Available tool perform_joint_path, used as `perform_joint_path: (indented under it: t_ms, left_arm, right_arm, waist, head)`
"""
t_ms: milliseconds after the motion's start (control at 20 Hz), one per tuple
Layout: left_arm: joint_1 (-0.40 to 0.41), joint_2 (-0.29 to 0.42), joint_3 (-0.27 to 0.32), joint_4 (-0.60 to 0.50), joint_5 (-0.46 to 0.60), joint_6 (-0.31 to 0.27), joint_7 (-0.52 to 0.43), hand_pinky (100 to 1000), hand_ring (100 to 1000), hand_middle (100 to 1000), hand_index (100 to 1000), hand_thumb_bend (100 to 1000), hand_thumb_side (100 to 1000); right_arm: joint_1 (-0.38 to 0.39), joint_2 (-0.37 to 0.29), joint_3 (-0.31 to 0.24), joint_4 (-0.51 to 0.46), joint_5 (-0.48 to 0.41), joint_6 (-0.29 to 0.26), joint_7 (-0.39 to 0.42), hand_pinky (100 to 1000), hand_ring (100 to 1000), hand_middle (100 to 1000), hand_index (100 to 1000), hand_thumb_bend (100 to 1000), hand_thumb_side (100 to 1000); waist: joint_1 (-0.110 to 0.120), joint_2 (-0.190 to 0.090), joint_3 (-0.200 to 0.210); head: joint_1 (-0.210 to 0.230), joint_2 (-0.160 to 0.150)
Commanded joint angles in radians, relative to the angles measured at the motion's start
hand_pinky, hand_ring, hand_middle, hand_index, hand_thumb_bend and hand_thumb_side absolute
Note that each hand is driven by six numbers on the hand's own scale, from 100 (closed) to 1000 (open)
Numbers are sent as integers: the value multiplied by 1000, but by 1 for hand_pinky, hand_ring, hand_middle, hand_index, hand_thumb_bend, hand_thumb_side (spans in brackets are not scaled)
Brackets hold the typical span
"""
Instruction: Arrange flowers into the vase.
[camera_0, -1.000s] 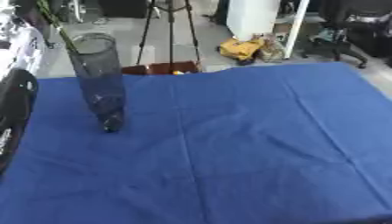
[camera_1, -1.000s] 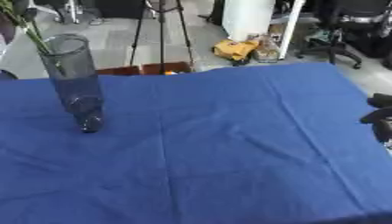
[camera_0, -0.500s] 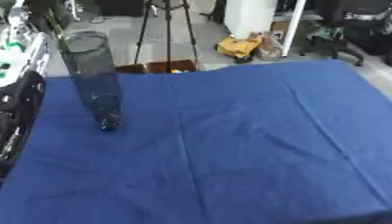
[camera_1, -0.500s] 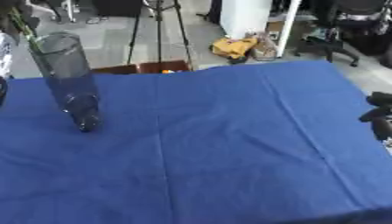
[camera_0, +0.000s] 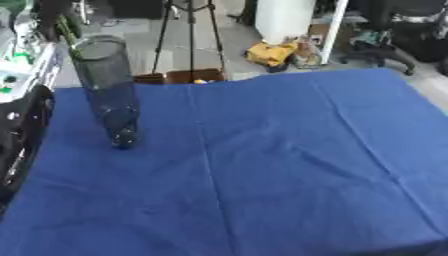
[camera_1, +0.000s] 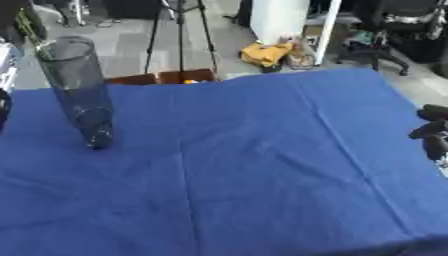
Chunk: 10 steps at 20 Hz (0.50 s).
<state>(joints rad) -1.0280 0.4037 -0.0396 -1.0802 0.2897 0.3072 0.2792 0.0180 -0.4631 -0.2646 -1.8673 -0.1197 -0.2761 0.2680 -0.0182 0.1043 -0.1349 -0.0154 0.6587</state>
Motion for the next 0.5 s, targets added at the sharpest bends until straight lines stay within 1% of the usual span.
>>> perform_joint_path:
  t_ms: [50, 100, 150, 450, 500]
  left_arm:
    - [-22, 18, -3, -20, -15, -3, -17, 230, 269, 228, 430, 981, 557]
    - [-22, 19, -5, -21, -21, -3, -23, 247, 291, 254, 459, 985, 558]
    - [-22, 19, -6, -21, -29, -2, -29, 255, 301, 264, 469, 985, 559]
    - [-22, 18, -1, -19, -55, 1, -47, 255, 301, 264, 469, 985, 559]
    - [-22, 18, -1, -19, -56, 1, -47, 365, 441, 427, 579, 996, 561]
  right_arm:
    - [-7, -27, -9, -6, -9, -2, 2, 834, 953, 585, 908, 281, 599]
    - [-7, -27, -9, -6, -9, -2, 2, 834, 953, 585, 908, 282, 600]
    - [-7, -27, -9, -6, -9, -2, 2, 834, 953, 585, 908, 282, 600]
    - [-7, -27, -9, -6, -9, -3, 3, 834, 953, 585, 908, 282, 600]
    - [-7, -27, -9, -6, -9, -3, 3, 834, 953, 585, 908, 284, 600]
  waist:
    - [-1, -22, 0]
    - [-2, -22, 0]
    - [-2, -22, 0]
    - [-2, -22, 0]
    - [-2, -22, 0]
  head:
    - [-2, -1]
    - [-3, -1]
    - [-2, -1]
    - [-2, -1]
    - [-3, -1]
